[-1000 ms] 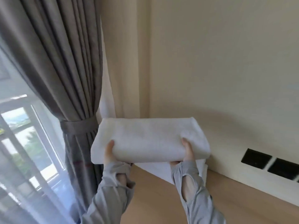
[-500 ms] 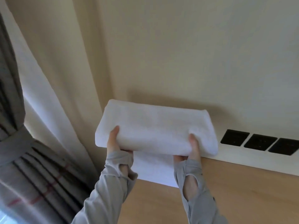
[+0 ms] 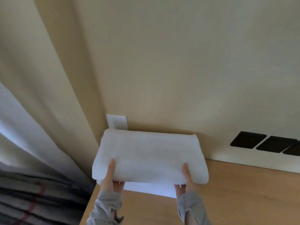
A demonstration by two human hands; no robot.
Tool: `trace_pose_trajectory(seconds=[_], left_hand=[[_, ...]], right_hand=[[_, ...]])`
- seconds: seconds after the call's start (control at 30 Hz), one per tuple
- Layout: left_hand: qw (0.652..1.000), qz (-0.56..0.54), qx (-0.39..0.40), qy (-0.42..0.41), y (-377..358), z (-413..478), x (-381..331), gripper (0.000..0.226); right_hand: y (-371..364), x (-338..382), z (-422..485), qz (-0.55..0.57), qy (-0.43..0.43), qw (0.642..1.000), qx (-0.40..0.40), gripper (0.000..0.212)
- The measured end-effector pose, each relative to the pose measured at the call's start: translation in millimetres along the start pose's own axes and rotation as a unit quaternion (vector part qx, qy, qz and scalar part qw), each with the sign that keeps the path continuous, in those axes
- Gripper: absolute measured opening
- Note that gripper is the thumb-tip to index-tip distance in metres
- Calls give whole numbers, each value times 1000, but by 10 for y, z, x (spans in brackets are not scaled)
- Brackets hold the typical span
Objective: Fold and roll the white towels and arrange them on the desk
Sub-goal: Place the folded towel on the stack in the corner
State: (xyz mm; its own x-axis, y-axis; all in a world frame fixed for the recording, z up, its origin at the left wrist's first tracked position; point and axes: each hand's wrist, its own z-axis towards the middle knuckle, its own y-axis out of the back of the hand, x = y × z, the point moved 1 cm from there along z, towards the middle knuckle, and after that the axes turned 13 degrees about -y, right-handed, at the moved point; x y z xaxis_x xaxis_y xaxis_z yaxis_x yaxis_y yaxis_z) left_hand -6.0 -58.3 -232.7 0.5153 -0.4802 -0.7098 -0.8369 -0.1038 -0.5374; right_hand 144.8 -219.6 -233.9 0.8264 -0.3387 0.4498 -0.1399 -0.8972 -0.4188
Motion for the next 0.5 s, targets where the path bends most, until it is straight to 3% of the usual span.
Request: trace_pose_trajectory(seconds=[0.1, 0.17, 0.3, 0.37, 0.5], left_hand=[[993, 111, 7, -25, 264, 242, -281, 79], [980, 181, 76, 13, 297, 395, -525, 79], [906, 366, 208, 48, -65, 624, -860, 79], [871, 440, 219, 16, -290, 676, -892, 60], [846, 478, 209, -114, -553, 756, -963, 40]], right_hand=[[180, 283, 12, -87, 50, 994, -43, 82], [205, 532, 50, -167, 19, 986, -13, 76], [-33, 895, 134, -372, -48, 927, -16, 79], [-169, 957, 152, -445, -43, 894, -36, 81], [-269, 880, 79, -470, 99, 873, -87, 44]])
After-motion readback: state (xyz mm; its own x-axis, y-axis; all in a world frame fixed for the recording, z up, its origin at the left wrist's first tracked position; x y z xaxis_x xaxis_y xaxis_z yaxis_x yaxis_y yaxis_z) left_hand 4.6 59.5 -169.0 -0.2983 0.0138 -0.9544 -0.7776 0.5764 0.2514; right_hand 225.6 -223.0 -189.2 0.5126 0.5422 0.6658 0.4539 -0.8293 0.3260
